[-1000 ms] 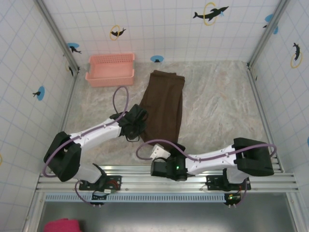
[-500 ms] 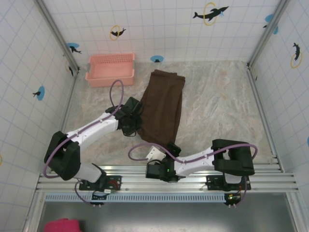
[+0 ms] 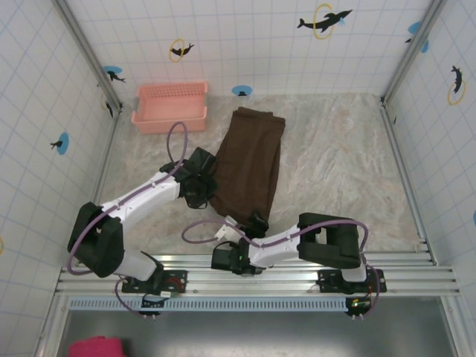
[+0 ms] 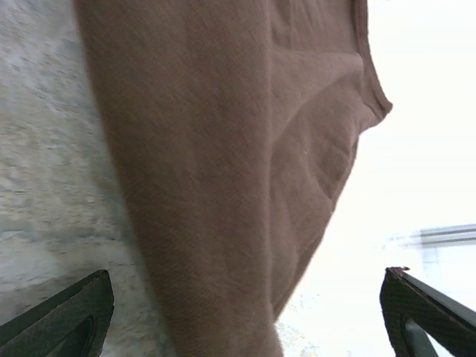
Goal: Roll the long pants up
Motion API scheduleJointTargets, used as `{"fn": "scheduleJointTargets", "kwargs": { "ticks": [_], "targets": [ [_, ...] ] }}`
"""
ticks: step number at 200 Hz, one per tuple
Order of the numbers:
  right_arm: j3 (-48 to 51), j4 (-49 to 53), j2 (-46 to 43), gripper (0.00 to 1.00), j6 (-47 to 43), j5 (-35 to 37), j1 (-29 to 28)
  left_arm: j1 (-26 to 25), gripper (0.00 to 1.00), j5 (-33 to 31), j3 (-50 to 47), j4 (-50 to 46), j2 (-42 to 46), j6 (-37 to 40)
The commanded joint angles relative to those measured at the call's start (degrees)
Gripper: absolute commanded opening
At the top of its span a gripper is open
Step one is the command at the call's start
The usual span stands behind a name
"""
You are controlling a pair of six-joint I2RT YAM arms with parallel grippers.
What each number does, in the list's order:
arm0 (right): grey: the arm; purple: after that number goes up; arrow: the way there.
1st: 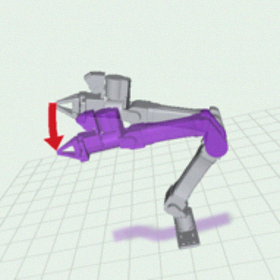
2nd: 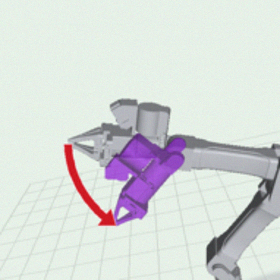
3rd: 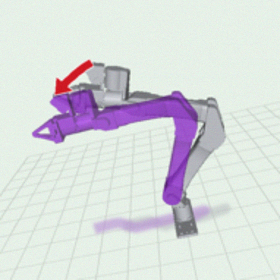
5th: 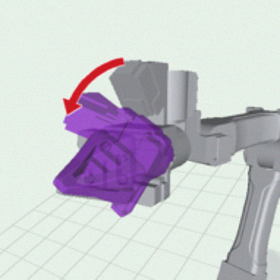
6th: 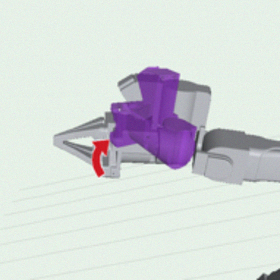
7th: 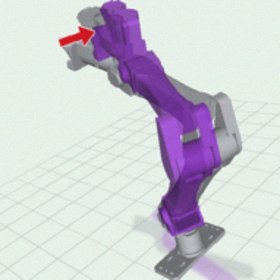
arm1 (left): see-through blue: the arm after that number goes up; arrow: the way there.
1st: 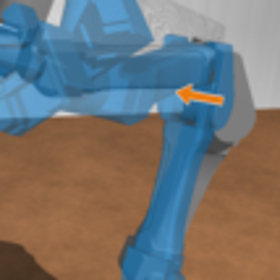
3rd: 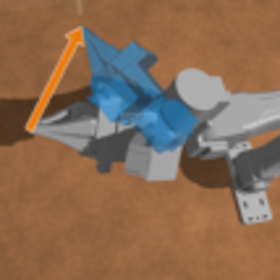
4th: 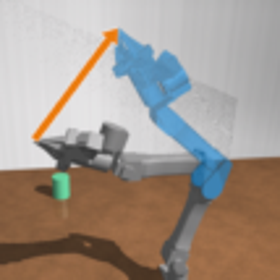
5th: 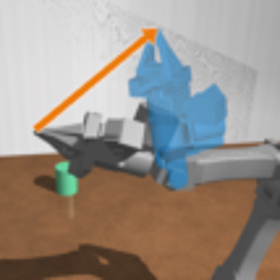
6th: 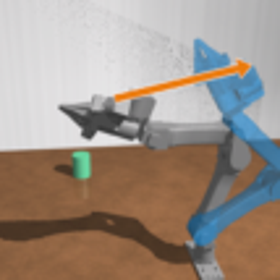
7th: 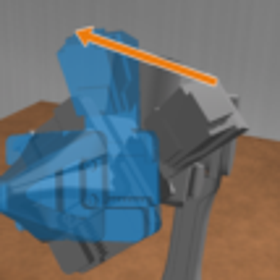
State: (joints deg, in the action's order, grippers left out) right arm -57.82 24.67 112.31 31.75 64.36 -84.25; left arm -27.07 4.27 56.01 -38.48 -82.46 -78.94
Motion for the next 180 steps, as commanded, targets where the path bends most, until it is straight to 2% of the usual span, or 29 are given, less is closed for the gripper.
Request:
{"fn": "scheduleJointTargets", "kwargs": {
  "ticks": [1, 53, 74, 87, 144, 157, 167, 169, 170, 172, 173, 180],
  "targets": [
    [0.7, 9.4, 2.4, 0.95, 2.7, -0.1, 0.7, 1.1, 0.00, 0.3, 0.7, -2.3, 2.3, 1.6],
    [3.2, 11.2, 1.7, 0.95, 4.7, 1.1, 0.6, 3.1, 0.00, 0.6, 0.8, -3.4, 3.1, 3.0],
    [2.3, 10.1, 2.4, 0.82, 4.2, 0.5, 0.7, 3.3, 0.00, 0.9, 0.8, -3.4, 2.8, 3.3],
    [1.6, 8.9, 2.9, 0.78, 3.3, -0.3, 0.7, 3.4, 0.00, 1.1, 0.9, -3.4, 2.7, 3.4],
    [-2.0, 5.2, 5.1, 0.74, -1.4, -1.0, 0.6, 4.4, 0.00, 1.5, 0.0, -3.8, 3.6, 4.2],
    [-2.7, 4.8, 5.8, 0.64, -2.4, -2.1, 0.8, 4.6, 0.00, 1.7, -0.5, -3.5, 3.9, 4.2],
    [-2.8, 4.2, 6.1, 0.50, -3.5, -3.7, 1.2, 4.8, 0.00, 1.8, -0.6, -3.6, 4.0, 4.3],
    [-2.8, 4.0, 6.1, 0.40, -3.8, -4.2, 1.3, 4.8, 0.00, 1.8, -0.6, -3.6, 4.1, 4.3],
    [-2.8, 3.9, 6.1, 0.31, -3.9, -4.3, 1.3, 4.8, 0.00, 1.8, -0.6, -3.6, 4.1, 4.3],
    [-2.8, 3.7, 6.2, 0.06, -4.0, -4.4, 1.4, 4.8, 0.00, 1.8, -0.6, -3.6, 4.1, 4.4],
    [-2.8, 3.6, 6.2, 0.01, -3.9, -4.2, 1.4, 4.8, 0.00, 1.8, -0.7, -3.6, 4.1, 4.4],
    [-3.2, 5.1, 6.2, 0.00, -2.0, -3.2, 1.5, 4.9, 0.00, 1.8, -0.7, -3.7, 4.1, 4.4]
  ]
}}
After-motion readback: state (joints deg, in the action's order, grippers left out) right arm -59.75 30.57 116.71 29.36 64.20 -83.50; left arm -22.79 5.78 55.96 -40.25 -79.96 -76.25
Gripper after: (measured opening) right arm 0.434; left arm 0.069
